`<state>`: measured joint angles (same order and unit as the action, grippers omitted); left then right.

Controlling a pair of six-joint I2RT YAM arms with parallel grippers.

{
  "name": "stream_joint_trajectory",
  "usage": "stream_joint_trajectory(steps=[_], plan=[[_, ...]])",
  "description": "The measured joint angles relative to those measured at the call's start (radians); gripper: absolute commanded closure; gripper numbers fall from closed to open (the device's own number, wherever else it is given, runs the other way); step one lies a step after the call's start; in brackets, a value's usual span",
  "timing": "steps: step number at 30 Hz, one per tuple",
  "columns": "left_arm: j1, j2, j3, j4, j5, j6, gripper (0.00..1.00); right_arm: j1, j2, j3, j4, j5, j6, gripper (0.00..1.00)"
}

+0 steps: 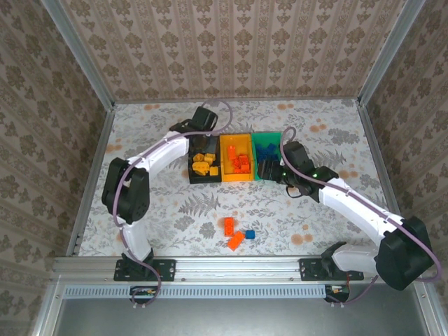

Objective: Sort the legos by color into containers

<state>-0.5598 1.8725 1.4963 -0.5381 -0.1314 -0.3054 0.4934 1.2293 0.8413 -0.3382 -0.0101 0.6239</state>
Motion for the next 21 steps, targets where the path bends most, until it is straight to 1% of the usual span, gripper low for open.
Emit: stream_joint_trajectory(steps=[4,8,10,11,12,16,21], plan=[[0.005,0.010,0.036,-0.008,0.008,0.002,0.23,0.025,0.000,-0.054,-0.002,-0.062,-0.015,0.24],[0.005,-0.012,0.028,-0.003,0.046,-0.015,0.13,0.105,0.011,-0.064,-0.006,-0.095,-0.035,0.24],[0.005,-0.061,-0.003,0.009,0.072,-0.030,0.09,0.161,0.035,-0.063,-0.005,-0.105,-0.046,0.23],[0.004,-0.089,-0.018,0.013,0.084,-0.037,0.03,0.185,0.053,-0.061,-0.004,-0.109,-0.049,0.23],[0.003,-0.133,-0.044,0.024,0.099,-0.043,0.00,0.210,0.074,-0.056,-0.005,-0.112,-0.050,0.23],[-0.010,-0.343,-0.170,0.077,0.140,-0.084,0.00,0.307,0.182,-0.011,-0.005,-0.115,-0.061,0.23],[-0.035,-0.608,-0.387,0.097,0.124,-0.122,0.00,0.404,0.301,0.066,-0.011,-0.114,-0.079,0.23]])
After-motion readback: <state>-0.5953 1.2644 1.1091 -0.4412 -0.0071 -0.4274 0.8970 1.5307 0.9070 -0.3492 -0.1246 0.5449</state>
